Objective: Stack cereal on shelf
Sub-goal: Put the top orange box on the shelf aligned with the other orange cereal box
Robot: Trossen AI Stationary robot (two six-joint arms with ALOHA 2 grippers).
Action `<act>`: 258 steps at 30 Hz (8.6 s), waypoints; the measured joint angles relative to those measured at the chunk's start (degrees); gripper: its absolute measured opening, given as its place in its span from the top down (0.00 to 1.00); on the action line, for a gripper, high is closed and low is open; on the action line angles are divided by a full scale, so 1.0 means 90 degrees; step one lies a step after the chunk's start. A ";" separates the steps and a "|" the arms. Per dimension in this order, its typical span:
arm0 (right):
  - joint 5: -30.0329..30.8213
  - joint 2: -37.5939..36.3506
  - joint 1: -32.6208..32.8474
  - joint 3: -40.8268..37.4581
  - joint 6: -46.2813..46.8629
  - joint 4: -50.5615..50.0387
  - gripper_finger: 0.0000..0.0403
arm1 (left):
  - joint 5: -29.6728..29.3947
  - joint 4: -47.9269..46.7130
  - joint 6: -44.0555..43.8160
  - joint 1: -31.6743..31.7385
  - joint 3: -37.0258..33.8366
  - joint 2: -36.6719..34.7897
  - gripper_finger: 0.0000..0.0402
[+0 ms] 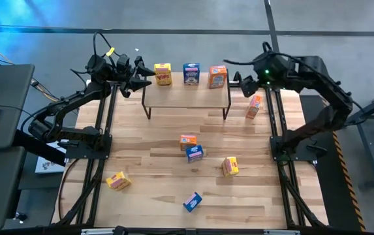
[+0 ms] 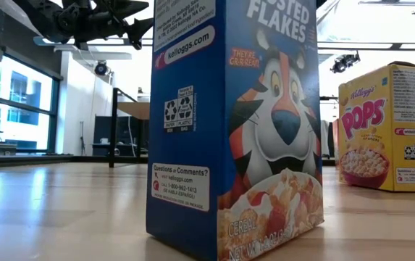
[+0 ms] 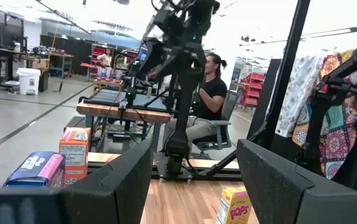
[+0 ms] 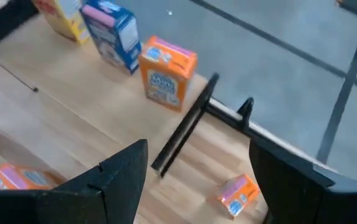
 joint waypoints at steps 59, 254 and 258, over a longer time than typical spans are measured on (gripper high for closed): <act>0.1732 -0.1889 0.0095 -0.8378 0.5282 0.4123 0.32 | -0.0307 0.0000 0.0002 0.0000 0.0000 0.0000 0.44; -0.6015 0.0292 -0.3160 -0.3529 -0.7458 0.4197 0.46 | -0.0756 -0.0002 0.0000 -0.1751 0.0000 0.0000 0.44; -0.5942 0.0207 -0.3160 -0.3529 -0.7432 0.4201 0.46 | -0.0756 -0.0002 0.0000 -0.1751 0.0000 0.0000 0.44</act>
